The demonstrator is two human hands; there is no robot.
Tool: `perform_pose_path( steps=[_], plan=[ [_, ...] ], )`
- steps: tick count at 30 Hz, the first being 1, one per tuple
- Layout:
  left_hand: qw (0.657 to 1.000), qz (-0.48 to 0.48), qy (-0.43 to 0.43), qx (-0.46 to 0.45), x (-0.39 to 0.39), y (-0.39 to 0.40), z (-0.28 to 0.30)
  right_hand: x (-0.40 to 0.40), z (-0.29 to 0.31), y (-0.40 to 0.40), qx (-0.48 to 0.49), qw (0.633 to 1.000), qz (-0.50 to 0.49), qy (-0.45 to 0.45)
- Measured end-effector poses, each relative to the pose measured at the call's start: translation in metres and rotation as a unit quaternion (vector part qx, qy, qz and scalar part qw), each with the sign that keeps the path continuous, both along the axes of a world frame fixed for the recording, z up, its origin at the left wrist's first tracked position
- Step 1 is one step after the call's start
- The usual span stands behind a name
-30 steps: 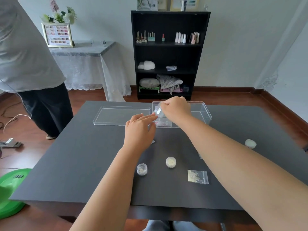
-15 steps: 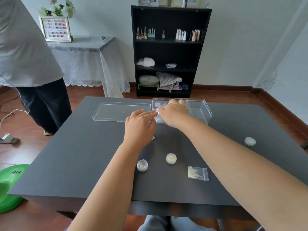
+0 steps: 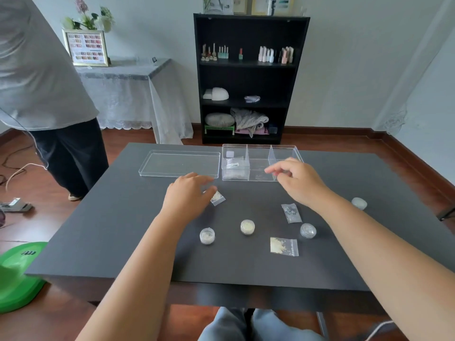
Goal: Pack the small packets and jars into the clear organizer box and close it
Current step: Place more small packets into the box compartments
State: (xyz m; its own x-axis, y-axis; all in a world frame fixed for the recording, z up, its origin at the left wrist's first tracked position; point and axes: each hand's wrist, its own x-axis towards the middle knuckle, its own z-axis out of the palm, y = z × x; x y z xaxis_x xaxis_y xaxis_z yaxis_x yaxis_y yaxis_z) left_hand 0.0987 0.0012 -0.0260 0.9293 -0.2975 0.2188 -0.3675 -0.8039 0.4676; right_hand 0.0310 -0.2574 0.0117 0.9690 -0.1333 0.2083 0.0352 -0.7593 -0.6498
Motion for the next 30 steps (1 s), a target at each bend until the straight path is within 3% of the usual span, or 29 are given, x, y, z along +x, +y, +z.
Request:
perform_pose_path(
  steps=[3,6,8,13,17,25,30],
  plan=[
    [0.996,-0.048,0.061,0.036,-0.003,0.006,-0.004,-0.019,-0.004,-0.021,-0.019,0.994,0.023,0.102],
    [0.993,-0.071,0.087,0.029,-0.003,0.004,0.002,-0.027,-0.007,-0.035,-0.109,0.967,0.043,0.226],
    [0.990,-0.087,0.112,0.024,-0.003,0.001,0.008,-0.030,-0.005,-0.039,-0.133,0.955,0.048,0.260],
    [0.973,-0.109,0.200,0.045,0.000,-0.005,0.022,-0.035,-0.005,-0.041,-0.128,0.960,0.045,0.243],
    [0.962,-0.123,0.224,0.095,0.003,-0.005,0.033,-0.035,-0.006,-0.042,-0.104,0.966,0.036,0.233],
    [0.967,-0.086,0.165,0.172,0.014,-0.007,0.040,-0.033,-0.001,-0.041,-0.046,0.963,0.038,0.262],
    [0.977,-0.111,0.097,0.155,0.020,-0.004,0.034,-0.036,0.002,-0.050,-0.058,0.962,0.045,0.265]
  ],
)
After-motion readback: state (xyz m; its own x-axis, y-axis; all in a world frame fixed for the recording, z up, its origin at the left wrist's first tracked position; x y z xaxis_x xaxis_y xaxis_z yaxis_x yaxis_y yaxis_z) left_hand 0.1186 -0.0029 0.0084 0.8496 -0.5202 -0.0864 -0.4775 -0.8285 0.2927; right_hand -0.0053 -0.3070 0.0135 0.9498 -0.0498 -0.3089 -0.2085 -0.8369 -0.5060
